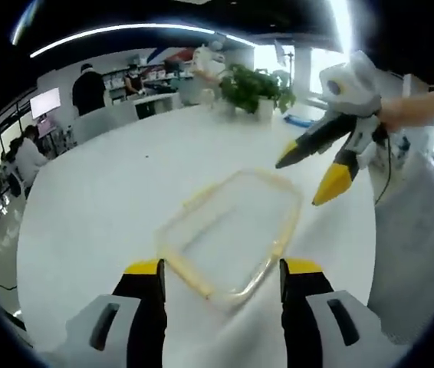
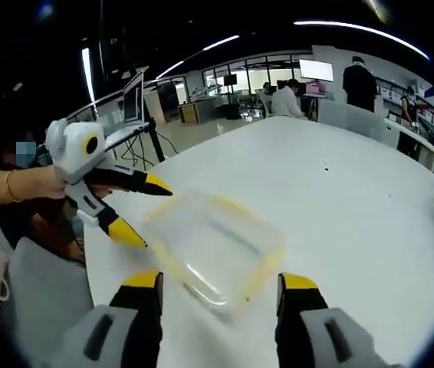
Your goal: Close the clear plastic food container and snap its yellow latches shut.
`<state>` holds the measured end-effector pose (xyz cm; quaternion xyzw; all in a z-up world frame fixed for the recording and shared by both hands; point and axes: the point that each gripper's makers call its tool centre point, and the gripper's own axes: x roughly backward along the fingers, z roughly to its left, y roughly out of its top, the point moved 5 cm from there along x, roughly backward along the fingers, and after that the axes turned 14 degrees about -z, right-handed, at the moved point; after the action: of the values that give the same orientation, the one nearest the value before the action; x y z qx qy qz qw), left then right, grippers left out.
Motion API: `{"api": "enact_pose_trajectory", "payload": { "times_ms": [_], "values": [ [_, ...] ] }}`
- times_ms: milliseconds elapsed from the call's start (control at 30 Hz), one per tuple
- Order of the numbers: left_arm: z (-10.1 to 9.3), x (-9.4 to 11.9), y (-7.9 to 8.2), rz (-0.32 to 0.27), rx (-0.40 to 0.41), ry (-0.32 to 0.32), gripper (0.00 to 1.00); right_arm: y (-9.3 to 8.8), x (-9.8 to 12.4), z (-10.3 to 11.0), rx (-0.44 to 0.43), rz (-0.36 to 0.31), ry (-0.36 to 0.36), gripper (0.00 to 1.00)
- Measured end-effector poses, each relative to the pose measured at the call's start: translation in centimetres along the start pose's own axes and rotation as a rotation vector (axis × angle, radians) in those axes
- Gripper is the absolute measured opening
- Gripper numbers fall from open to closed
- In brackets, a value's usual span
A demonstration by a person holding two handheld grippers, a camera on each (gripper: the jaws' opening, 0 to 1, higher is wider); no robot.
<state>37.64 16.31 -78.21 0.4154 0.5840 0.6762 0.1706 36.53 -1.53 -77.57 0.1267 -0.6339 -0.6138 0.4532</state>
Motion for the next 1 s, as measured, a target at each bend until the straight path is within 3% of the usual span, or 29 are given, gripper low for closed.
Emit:
{"api": "enact_pose_trajectory", "payload": {
  "times_ms": [133,233,400,600,1000],
  "values": [
    [0.0,-0.2,-0.5,0.031,-0.03,-0.004,0.55,-0.3,-0.6,-0.2,0.007,0.0,-0.012,0.57],
    [0.0,-0.4,-0.7,0.047,-0.053,0.0,0.54,-0.6,-0.9,-0.5,0.061,0.018,-0.023,0.56],
    [0.3,-1.0,-1.2,0.078,-0.059,0.012,0.52,-0.7,-1.3,-0.7,0.08,0.022,-0.015,0.49],
    [1.1,-1.6,-1.1,0.081,-0.062,0.011,0.49,-0.3,-1.8,-1.8,0.06,0.008,-0.032,0.47],
    [4.6,-4.4,0.2,0.115,-0.104,0.012,0.44,1.2,-4.1,-4.9,0.026,-0.024,-0.053,0.48]
  ]
}}
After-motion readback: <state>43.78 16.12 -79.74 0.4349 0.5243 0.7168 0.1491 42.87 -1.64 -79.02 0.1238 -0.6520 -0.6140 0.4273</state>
